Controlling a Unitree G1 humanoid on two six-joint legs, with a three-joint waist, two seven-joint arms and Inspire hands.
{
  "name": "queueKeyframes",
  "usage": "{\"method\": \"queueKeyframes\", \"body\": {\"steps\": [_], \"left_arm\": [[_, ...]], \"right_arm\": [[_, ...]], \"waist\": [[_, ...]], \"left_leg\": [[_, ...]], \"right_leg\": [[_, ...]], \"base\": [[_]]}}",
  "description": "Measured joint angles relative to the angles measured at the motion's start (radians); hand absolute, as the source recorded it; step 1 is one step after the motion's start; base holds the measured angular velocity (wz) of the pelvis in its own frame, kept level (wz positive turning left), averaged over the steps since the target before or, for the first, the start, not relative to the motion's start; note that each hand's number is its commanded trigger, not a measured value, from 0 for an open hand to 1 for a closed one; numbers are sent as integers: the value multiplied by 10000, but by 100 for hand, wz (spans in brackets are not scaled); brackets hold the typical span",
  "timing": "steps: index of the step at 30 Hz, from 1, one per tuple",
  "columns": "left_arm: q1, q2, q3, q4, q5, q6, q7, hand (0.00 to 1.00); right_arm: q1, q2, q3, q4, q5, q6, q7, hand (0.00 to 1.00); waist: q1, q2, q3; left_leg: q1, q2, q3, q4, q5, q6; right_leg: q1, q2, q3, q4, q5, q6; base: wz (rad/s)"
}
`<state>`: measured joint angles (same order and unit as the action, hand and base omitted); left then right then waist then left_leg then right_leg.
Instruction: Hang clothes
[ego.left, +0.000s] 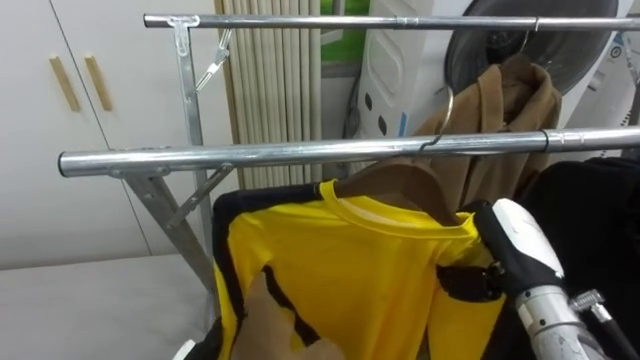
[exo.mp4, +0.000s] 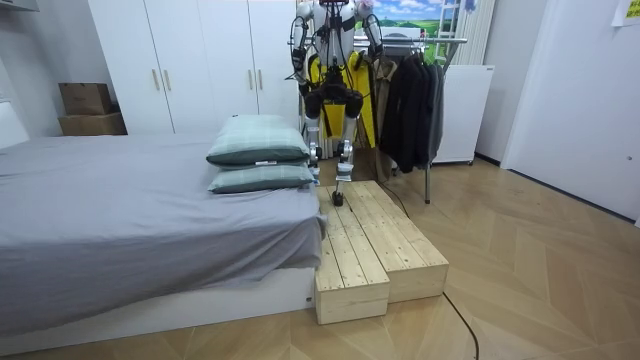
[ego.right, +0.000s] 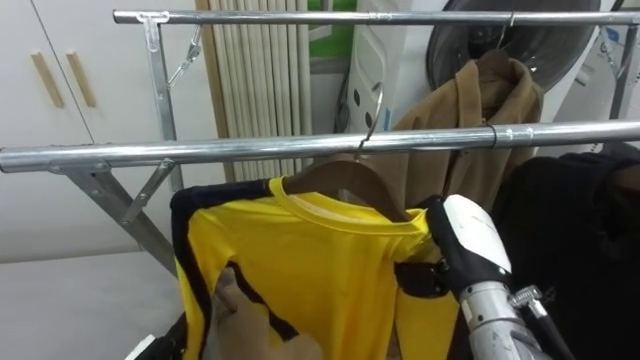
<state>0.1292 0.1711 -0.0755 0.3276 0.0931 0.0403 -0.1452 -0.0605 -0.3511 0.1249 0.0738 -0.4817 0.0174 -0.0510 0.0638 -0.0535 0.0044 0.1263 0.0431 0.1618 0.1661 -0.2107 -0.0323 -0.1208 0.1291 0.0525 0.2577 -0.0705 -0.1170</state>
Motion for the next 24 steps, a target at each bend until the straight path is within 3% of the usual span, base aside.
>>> {"method": "queueKeyframes", "body": {"steps": [7,13,16,24], "left_arm": [[0,3,127,-76,326,2,2,0],[-3,42,141,-153,326,20,12,0],[-2,51,122,-152,334,53,25,0],[3,157,105,-335,356,61,195,0]], "right_arm": [[0,-2,1,-94,33,149,914,100],[3,-1,118,339,118,276,1475,100],[12,-2,117,867,106,531,1757,100],[23,129,108,2026,756,171,1836,100]], "waist": [[47,-107,6],[138,-364,55],[213,-399,54],[195,-464,-26]], "left_leg": [[-15,7,-41,6,1,-1],[32,17,-23,11,1,-1],[-1,20,-31,10,-1,3],[93,31,-286,23,-7,13]], "right_leg": [[2,4,-7,-23,3,-6],[107,5,-22,-106,22,5],[135,-2,-42,-220,74,43],[399,-52,-279,-392,101,15]], "base": [[0],[0],[0],[9]]}}
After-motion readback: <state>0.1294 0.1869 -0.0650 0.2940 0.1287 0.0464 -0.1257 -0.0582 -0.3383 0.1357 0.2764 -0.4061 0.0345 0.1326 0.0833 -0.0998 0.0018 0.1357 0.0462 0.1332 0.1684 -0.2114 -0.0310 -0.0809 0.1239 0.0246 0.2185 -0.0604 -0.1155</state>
